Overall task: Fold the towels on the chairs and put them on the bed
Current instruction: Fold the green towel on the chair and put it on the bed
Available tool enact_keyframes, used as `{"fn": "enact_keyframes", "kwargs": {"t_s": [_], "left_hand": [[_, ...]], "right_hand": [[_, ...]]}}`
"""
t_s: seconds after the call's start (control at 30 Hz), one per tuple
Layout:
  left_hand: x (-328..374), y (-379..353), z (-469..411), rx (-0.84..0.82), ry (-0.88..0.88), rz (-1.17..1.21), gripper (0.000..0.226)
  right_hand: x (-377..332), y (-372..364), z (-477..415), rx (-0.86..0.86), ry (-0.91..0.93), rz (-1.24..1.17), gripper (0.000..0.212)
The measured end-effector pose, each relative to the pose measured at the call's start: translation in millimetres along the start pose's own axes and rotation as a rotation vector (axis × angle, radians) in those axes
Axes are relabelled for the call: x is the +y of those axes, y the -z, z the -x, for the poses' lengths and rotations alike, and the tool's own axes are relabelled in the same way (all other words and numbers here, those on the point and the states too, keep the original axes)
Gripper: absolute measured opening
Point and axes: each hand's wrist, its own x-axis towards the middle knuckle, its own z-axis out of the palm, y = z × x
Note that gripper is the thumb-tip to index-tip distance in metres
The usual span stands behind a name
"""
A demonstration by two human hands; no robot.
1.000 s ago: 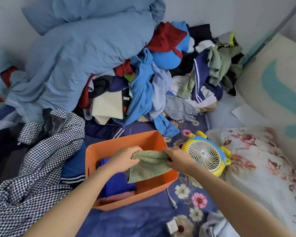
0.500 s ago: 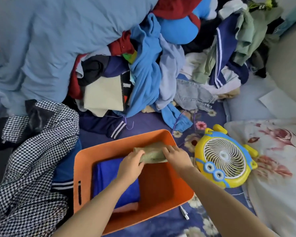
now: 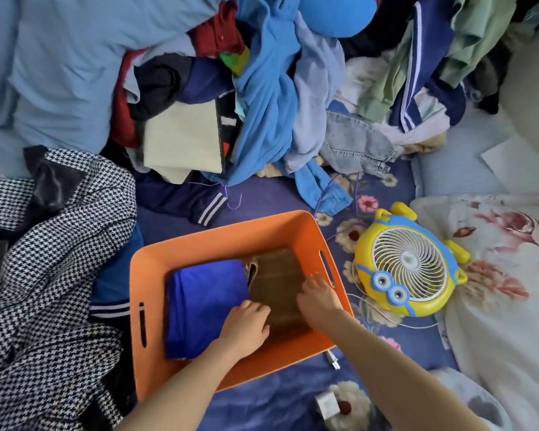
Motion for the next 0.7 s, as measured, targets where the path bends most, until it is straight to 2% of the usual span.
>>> {"fn": "enact_keyframes", "kwargs": {"t_s": [0.3, 0.47, 0.7], "left_hand": [[-23.1, 20.8, 33.9, 0.157, 0.041, 0.011, 0.042], [-33.0, 40.4, 65.1, 0.3, 0.058, 0.062, 0.035], [-20.6, 73.2, 109.2, 0.331, 0.087, -0.032, 0.042]], "right_hand": [[-7.3, 25.5, 26.6, 0.089, -0.021, -0.022, 0.038], [-9.1, 50.8, 54.8, 0.151, -0.047, -0.01, 0.038], [-11.4, 79.2, 107.1, 0.263, -0.101, -0.014, 0.037]]}}
